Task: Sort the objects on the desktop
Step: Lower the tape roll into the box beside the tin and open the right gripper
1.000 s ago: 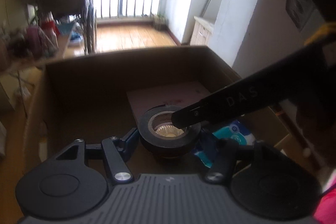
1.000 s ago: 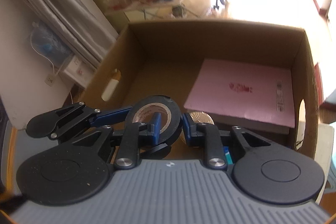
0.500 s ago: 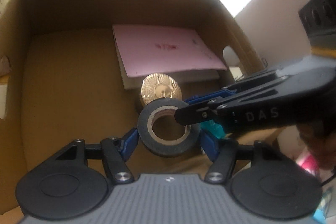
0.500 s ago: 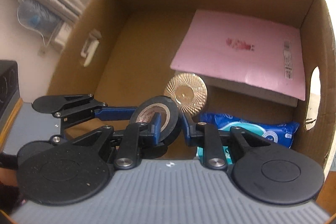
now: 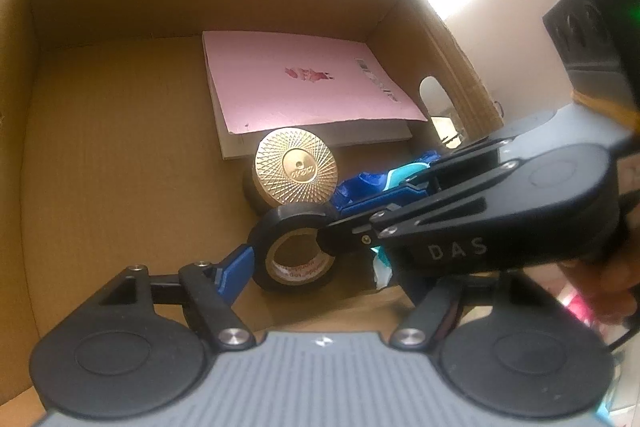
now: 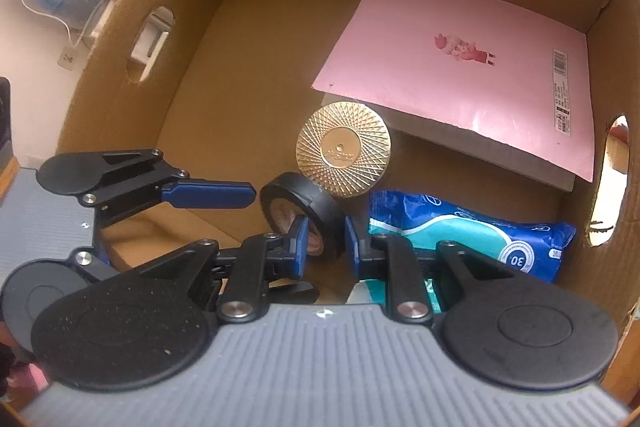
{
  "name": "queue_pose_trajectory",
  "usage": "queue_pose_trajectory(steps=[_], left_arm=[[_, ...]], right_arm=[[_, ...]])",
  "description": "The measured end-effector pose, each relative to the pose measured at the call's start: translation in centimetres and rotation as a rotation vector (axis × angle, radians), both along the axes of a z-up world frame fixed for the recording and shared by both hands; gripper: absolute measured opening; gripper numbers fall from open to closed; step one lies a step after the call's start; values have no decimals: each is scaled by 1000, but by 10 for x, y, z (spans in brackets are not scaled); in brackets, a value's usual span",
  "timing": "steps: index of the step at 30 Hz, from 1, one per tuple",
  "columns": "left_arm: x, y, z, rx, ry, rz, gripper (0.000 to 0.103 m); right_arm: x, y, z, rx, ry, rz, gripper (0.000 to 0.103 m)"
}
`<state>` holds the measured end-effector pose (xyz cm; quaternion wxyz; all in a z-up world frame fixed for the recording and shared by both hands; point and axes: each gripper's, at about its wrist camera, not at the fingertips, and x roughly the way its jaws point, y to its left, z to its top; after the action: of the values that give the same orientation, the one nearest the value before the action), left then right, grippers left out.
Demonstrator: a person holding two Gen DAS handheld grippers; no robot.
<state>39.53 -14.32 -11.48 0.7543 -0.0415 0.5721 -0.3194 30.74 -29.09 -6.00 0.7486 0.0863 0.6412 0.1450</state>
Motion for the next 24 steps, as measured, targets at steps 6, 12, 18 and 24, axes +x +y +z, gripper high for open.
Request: queue_pose_trajectory(steps=[6, 12, 18, 24], left_arm=[[-2, 1, 0, 2, -2, -4, 79], [4, -1, -6, 12, 4, -12, 80], [7, -5, -11, 24, 14, -22, 80], [7, -8, -13, 31, 15, -38, 83]], right_arm=[[2, -2, 4, 23, -25, -10, 19], [5, -5, -1, 49, -16, -27, 23], [-1, -8, -6, 33, 18, -37, 24], [-3, -12, -15, 57, 63, -55, 23]])
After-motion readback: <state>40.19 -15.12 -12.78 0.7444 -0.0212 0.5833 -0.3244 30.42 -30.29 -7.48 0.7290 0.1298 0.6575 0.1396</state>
